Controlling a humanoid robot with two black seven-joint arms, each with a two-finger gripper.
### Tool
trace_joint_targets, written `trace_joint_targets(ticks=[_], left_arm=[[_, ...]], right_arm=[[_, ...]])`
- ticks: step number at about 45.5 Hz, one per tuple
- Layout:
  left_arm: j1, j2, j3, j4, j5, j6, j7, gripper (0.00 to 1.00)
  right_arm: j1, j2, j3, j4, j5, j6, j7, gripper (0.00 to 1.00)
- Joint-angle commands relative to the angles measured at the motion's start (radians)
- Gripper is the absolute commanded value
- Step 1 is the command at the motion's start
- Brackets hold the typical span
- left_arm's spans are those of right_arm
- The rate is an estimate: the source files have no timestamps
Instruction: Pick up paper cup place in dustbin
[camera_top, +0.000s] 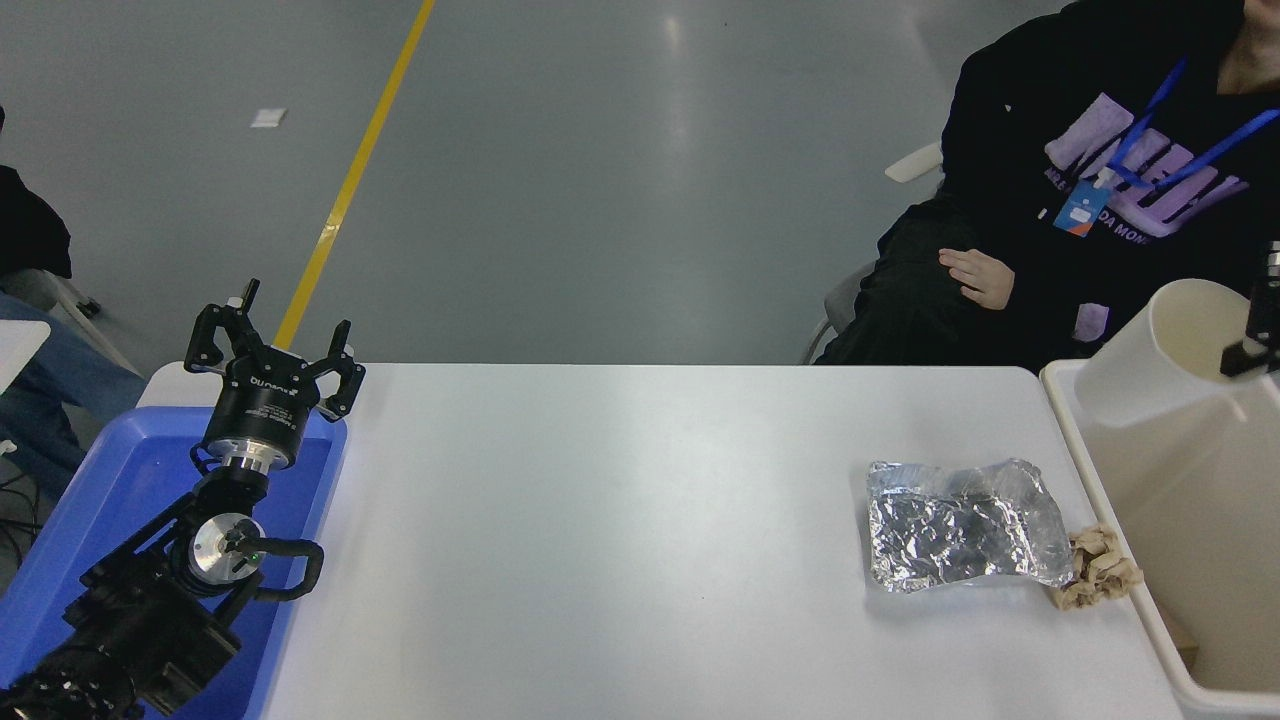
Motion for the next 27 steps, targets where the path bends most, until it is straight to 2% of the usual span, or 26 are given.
trace_joint_targets(ticks=[1,5,9,22,27], left_arm=[[0.000,0.000,0.000,0.000,0.000,0.000,0.000,0.98],[0.000,0.000,-0.002,0.001,0.000,0.000,0.000,0.98],[0.000,0.000,-0.002,0.000,0.000,0.000,0.000,0.98],[0.000,0.000,-0.002,0.000,0.000,0.000,0.000,0.98],[0.000,0.000,-0.002,0.000,0.000,0.000,0.000,0.98]], right_arm=[[-0.288,-0.057,0.072,-0.150,0.006,-0.248,0.000,0.00],[-0.489,-0.109,0.220,-0.261,0.006,-0.323,0.000,0.00],[-0.702,-0.105,0.375,-0.367,0.004,-0.352,0.000,0.00],[-1.075,-0.028,0.556,-0.709,0.004,-0.360,-0.001,0.00],[-1.219,0.033,0.654,-0.851,0.008,-0.363,-0.001,0.00]])
